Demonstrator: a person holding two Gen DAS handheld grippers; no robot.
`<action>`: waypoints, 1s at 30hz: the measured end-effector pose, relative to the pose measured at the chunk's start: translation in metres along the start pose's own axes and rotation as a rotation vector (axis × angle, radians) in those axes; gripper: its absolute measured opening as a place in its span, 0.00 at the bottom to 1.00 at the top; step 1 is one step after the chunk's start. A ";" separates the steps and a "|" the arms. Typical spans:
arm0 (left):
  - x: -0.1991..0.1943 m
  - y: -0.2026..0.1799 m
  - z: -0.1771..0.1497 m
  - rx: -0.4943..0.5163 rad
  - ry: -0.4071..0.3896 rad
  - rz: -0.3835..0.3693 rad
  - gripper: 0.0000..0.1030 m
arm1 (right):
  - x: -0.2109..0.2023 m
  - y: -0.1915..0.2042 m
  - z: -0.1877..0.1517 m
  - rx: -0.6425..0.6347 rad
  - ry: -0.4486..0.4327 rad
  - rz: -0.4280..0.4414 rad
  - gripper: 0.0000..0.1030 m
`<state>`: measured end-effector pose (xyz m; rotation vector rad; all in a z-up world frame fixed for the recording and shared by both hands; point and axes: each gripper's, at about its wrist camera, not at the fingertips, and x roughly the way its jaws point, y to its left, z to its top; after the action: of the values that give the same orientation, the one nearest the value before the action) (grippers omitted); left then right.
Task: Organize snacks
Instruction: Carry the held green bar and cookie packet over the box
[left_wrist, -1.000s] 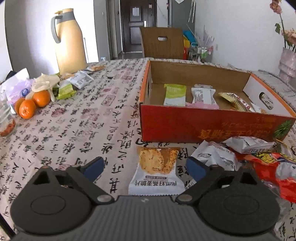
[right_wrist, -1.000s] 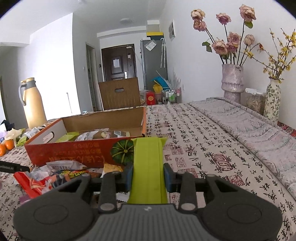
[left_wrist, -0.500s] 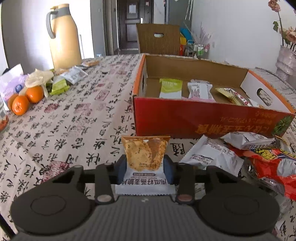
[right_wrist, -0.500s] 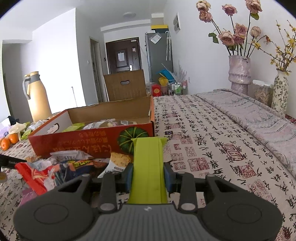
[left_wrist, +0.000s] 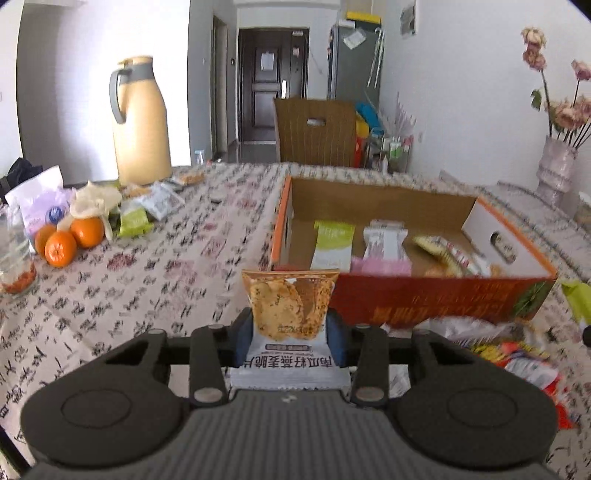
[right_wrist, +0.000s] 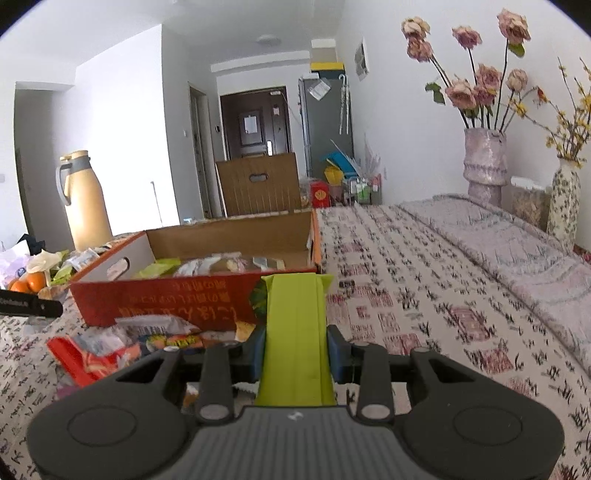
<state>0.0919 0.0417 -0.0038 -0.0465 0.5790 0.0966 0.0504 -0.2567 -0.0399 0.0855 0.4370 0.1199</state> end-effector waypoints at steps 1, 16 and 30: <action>-0.002 -0.001 0.003 0.000 -0.012 -0.004 0.40 | 0.000 0.000 0.003 -0.003 -0.009 0.002 0.32; 0.003 -0.037 0.046 0.031 -0.123 -0.076 0.40 | 0.032 0.012 0.051 -0.001 -0.105 0.046 0.32; 0.043 -0.066 0.082 0.044 -0.139 -0.094 0.40 | 0.101 0.033 0.095 -0.008 -0.111 0.088 0.32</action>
<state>0.1788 -0.0148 0.0425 -0.0240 0.4390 -0.0041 0.1787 -0.2162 0.0073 0.1028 0.3218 0.2025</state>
